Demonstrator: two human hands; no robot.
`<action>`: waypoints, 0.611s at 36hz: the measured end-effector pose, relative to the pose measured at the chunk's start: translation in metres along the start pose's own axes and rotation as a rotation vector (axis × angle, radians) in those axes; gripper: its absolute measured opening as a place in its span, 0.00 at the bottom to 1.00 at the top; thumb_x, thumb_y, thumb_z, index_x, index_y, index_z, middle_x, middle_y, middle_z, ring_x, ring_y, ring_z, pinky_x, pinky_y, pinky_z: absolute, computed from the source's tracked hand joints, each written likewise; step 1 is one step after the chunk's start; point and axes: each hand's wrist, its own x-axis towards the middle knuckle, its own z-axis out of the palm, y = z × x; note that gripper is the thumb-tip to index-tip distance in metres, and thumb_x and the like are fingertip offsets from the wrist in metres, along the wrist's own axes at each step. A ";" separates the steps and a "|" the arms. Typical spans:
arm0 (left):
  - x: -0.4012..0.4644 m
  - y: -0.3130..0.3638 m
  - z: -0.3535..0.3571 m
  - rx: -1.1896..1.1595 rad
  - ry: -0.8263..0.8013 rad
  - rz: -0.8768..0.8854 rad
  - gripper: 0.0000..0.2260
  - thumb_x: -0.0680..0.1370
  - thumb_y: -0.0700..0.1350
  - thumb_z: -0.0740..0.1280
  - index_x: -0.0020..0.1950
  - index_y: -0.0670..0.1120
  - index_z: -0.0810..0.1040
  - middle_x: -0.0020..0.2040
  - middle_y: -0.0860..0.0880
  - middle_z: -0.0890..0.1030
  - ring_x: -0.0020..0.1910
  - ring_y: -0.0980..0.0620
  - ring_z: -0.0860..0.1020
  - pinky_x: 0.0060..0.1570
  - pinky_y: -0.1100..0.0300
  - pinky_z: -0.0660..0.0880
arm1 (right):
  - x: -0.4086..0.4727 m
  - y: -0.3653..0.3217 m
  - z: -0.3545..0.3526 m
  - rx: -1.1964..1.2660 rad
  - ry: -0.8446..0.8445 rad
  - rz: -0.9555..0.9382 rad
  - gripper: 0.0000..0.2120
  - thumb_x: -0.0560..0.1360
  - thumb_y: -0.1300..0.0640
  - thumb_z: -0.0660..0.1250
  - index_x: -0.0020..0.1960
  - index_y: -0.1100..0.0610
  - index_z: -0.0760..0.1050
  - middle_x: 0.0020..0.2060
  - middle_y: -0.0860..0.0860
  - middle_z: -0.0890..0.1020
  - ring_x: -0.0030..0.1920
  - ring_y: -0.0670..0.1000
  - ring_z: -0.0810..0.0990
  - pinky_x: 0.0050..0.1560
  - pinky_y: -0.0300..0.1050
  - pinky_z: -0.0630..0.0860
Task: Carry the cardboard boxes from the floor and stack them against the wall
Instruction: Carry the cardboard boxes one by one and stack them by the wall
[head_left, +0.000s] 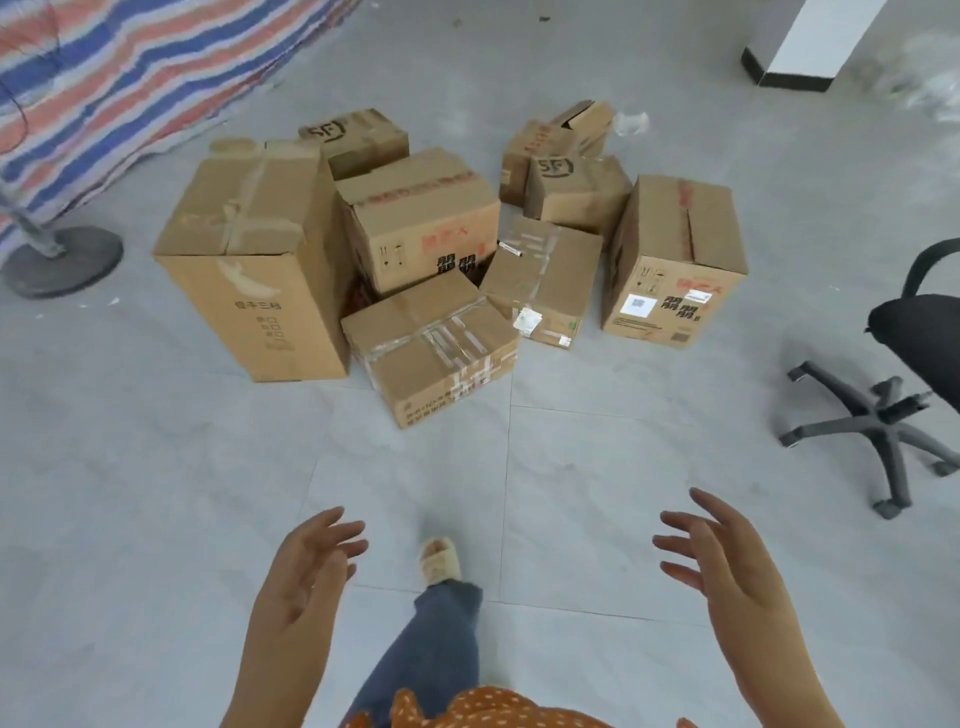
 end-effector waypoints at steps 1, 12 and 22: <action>0.014 0.001 0.005 0.003 0.010 -0.012 0.15 0.79 0.32 0.59 0.54 0.51 0.75 0.51 0.48 0.82 0.50 0.52 0.81 0.51 0.63 0.77 | 0.017 0.001 0.003 -0.008 0.000 -0.001 0.11 0.80 0.57 0.59 0.58 0.44 0.73 0.49 0.49 0.83 0.47 0.47 0.83 0.46 0.43 0.81; 0.221 0.062 0.087 0.025 0.057 0.042 0.15 0.80 0.34 0.57 0.54 0.54 0.75 0.54 0.48 0.81 0.54 0.50 0.79 0.57 0.51 0.75 | 0.225 -0.042 0.054 0.011 0.052 -0.025 0.12 0.80 0.61 0.57 0.56 0.46 0.73 0.50 0.52 0.83 0.45 0.47 0.84 0.42 0.40 0.81; 0.349 0.101 0.125 0.033 0.144 -0.006 0.15 0.80 0.35 0.58 0.57 0.54 0.75 0.51 0.56 0.82 0.50 0.58 0.81 0.53 0.59 0.78 | 0.394 -0.106 0.106 -0.092 -0.072 -0.020 0.16 0.76 0.38 0.59 0.60 0.44 0.70 0.52 0.47 0.80 0.51 0.52 0.82 0.48 0.37 0.78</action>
